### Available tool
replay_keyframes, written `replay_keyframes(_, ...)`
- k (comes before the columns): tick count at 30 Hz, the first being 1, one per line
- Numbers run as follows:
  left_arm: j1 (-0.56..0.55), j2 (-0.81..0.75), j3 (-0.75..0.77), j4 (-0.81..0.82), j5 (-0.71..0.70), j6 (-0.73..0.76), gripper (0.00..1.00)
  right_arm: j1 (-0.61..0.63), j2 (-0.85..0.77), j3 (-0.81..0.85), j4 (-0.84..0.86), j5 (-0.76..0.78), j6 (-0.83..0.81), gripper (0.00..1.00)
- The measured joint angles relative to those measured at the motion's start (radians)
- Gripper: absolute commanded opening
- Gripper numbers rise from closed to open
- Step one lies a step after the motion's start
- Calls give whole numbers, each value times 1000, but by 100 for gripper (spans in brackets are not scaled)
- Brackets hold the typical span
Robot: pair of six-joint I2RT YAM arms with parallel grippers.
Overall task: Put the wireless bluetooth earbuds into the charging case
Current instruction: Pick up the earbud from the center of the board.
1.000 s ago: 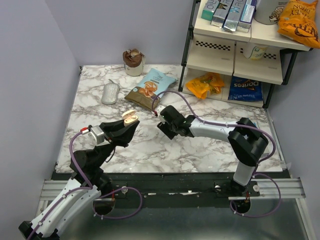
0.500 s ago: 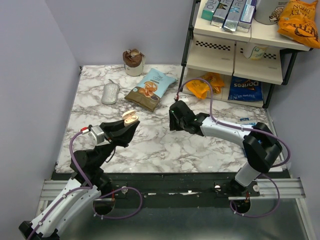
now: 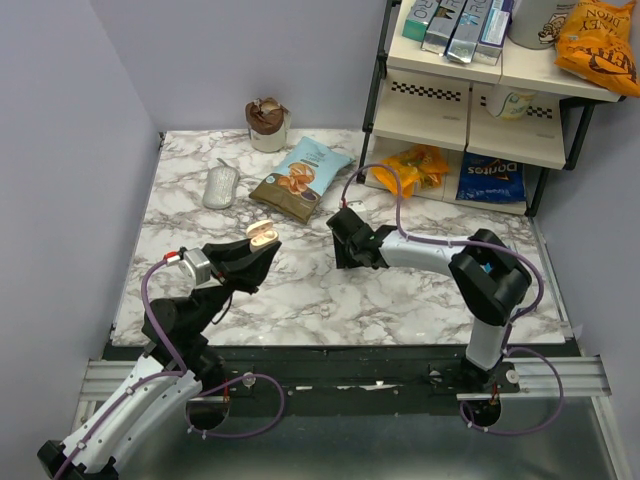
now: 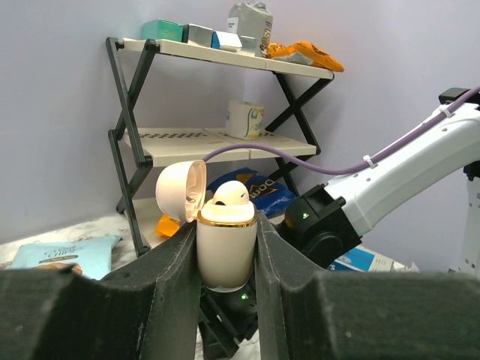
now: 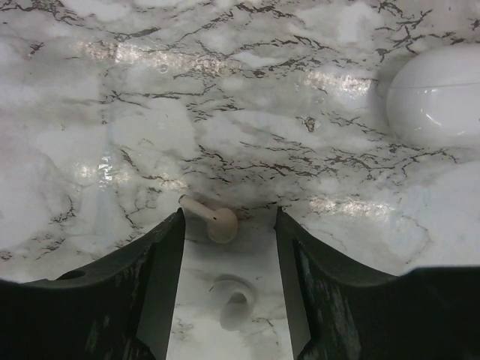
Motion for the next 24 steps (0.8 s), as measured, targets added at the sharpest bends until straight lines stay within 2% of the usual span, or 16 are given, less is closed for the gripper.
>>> replay_keyframes(5, 0, 0, 0, 0, 0, 0, 0, 0, 8, 18, 3, 9, -81, 36)
replay_keyframes(8, 0, 0, 0, 0, 0, 0, 0, 0, 16, 26, 9, 10, -140, 31)
replay_keyframes(15, 0, 0, 0, 0, 0, 0, 0, 0, 17, 16, 55, -13, -288, 24)
replay_keyframes(18, 0, 0, 0, 0, 0, 0, 0, 4, -19, -44, 119, -69, -390, 23)
replay_keyframes(23, 0, 0, -4, 1, 0, 0, 0, 48, -101, -128, 175, -171, -586, 24)
replay_keyframes(24, 0, 0, -5, 0, 0, 0, 0, 57, -109, -129, 181, -192, -617, 28)
